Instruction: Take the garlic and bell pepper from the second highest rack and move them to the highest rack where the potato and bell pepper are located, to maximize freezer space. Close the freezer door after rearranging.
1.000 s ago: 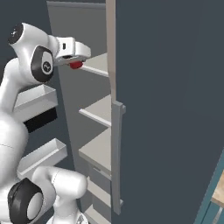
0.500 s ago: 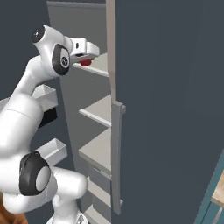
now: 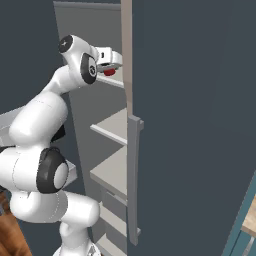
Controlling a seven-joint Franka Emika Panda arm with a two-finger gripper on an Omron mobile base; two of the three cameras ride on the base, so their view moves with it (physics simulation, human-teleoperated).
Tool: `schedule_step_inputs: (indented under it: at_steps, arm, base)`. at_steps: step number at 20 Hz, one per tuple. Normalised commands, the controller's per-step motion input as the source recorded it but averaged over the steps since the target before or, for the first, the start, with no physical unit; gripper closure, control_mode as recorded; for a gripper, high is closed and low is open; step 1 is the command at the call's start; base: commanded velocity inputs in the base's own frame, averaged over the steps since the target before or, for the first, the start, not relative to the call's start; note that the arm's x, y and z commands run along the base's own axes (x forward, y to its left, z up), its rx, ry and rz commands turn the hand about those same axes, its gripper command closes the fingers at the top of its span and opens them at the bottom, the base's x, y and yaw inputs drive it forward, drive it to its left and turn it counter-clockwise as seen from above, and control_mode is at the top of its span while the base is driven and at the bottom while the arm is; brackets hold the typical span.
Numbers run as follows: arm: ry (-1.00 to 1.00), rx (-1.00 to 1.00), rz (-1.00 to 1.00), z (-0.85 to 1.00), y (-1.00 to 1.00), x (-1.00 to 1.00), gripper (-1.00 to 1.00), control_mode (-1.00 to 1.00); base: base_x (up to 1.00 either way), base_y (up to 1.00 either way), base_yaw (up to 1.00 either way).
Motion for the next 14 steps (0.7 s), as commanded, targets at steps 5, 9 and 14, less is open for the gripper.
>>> schedule_step_inputs:
  at_steps: [5, 9, 14]
  arm:
    - [0.00, 0.04, 0.00, -0.14, -0.24, 0.66, 1.00, -1.00]
    - [0.01, 0.01, 0.00, -0.07, -0.16, 0.65, 1.00, -1.00]
    - [0.04, 0.00, 0.00, -0.16, -0.08, 0.59, -1.00, -1.00]
  base:
    - [0.00, 0.00, 0.00]
    - [0.00, 0.00, 0.00]
    - [0.00, 0.00, 0.00]
